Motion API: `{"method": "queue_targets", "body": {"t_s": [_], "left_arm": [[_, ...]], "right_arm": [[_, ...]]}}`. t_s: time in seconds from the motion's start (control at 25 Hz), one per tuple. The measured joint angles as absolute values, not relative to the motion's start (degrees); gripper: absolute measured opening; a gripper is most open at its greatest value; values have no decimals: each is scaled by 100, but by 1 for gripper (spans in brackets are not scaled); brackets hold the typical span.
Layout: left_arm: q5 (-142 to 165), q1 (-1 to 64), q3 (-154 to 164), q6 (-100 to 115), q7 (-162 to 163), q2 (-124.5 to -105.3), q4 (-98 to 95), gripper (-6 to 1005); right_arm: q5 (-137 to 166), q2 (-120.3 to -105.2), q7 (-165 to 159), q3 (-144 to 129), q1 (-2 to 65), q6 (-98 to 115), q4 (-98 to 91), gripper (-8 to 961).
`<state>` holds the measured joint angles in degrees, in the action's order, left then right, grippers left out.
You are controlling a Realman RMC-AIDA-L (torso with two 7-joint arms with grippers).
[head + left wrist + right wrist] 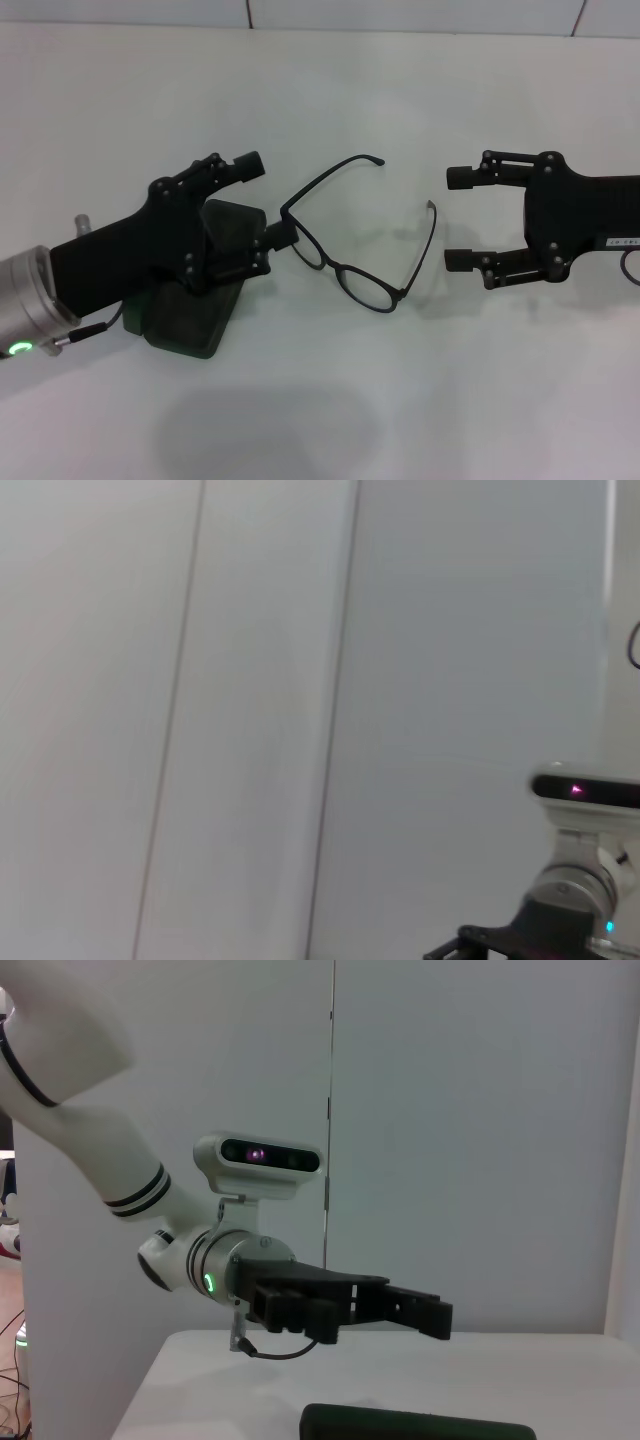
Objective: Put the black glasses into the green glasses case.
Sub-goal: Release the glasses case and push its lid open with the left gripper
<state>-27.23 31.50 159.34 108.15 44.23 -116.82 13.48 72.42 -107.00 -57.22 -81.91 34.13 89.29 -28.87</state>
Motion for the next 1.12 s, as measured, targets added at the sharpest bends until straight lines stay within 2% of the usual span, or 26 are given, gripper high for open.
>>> {"method": "queue_targets", "body": {"t_s": [0.2,0.44,0.64,0.8,1.12], "left_arm": [[-3078,3198,15926,10673,4980,-11694,1567,869],[-3100,3894,16204,10099,7230,-11681,3424,867],[-2039,4392,16307,10120,8319,-11840,4759,865],[-1449,4614,16312,10191,8664,-11945,5089,863],[-777,4822,16313,10153,8955,-11955,5077,860]], "right_arm": [[7241,-10697,-5710,-8191,3379,8925,-2946,838],[7242,-10644,-5688,-8191,3417,8901,-2967,838],[7307,-10630,-5686,-8191,3413,8897,-3027,838],[7332,-10645,-5684,-8191,3416,8796,-3040,838],[7383,-10680,-5680,-8182,3435,8696,-3165,838]]}}
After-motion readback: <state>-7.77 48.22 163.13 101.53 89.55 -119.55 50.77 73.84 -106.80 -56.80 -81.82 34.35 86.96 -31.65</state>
